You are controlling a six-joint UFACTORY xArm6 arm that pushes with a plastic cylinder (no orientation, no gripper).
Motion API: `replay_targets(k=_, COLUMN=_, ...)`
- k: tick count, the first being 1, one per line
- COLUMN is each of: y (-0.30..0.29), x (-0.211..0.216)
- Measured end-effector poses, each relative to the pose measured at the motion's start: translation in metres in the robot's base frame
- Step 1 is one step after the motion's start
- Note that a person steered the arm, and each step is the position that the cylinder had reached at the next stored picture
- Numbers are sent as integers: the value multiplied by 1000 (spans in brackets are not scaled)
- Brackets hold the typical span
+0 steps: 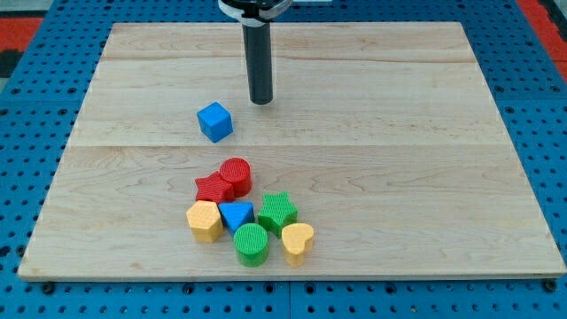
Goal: Slide the blue cube closer to the center left
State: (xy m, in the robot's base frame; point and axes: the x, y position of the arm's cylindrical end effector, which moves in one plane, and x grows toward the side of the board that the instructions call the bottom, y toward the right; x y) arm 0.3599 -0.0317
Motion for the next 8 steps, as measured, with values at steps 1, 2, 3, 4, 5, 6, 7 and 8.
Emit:
replay_targets(k=1, y=-4, x=-12)
replay_targets(k=2, y=22, x=-14)
replay_targets(k=3, y=30, x=18)
replay_targets(k=4, y=-12, x=37)
replay_targets(k=5, y=-16, x=43)
replay_targets(k=6, y=-35, x=44)
replay_targets(k=7, y=-72, x=46)
replay_targets(k=8, y=-68, x=45)
